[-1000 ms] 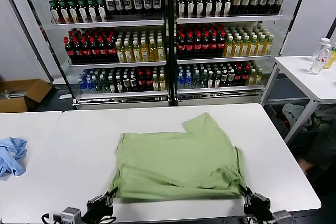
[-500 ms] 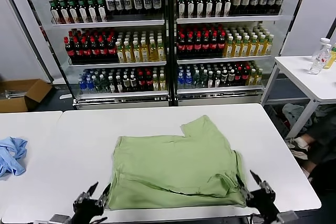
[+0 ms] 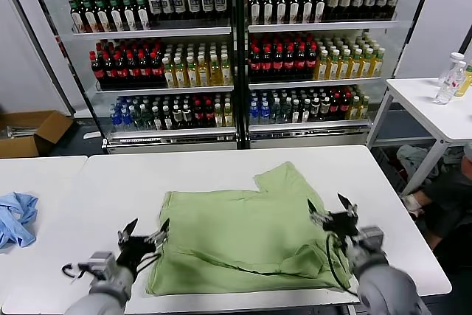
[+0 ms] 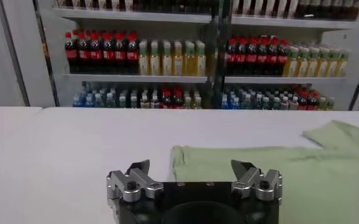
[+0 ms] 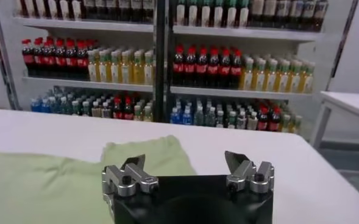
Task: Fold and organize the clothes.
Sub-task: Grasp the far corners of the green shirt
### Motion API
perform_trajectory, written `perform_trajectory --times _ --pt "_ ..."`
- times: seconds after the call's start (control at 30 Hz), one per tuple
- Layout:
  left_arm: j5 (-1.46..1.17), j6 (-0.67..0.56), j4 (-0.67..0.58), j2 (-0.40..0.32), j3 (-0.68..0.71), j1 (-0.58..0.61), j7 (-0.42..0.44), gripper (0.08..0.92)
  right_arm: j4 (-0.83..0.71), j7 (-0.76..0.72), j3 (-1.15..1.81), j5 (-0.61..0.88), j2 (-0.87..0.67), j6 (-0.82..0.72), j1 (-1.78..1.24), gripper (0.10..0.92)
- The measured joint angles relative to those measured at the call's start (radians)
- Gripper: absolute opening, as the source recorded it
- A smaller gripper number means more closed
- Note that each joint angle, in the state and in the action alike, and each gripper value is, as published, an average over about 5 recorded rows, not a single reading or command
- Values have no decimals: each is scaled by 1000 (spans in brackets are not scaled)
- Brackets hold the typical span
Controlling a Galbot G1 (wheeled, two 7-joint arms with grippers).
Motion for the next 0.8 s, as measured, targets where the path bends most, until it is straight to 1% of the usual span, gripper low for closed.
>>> perform_trajectory --times 0.33,0.47,0.6,0.7,0.8 --pt "-31 28 282 9 114 -279 -47 823 -329 -3 -168 36 74 -29 308 823" --pt "-43 43 370 4 141 -348 -64 823 -452 -15 -213 40 105 -39 401 823" --pt "-55 55 424 1 164 -391 -71 823 -558 -27 -244 47 136 -45 469 818" --pt "-62 61 450 1 177 -413 -73 801 -618 -37 -262 55 152 -46 501 770" --pt "-73 63 464 4 186 -425 -70 732 -661 -45 -273 63 164 -45 522 688"
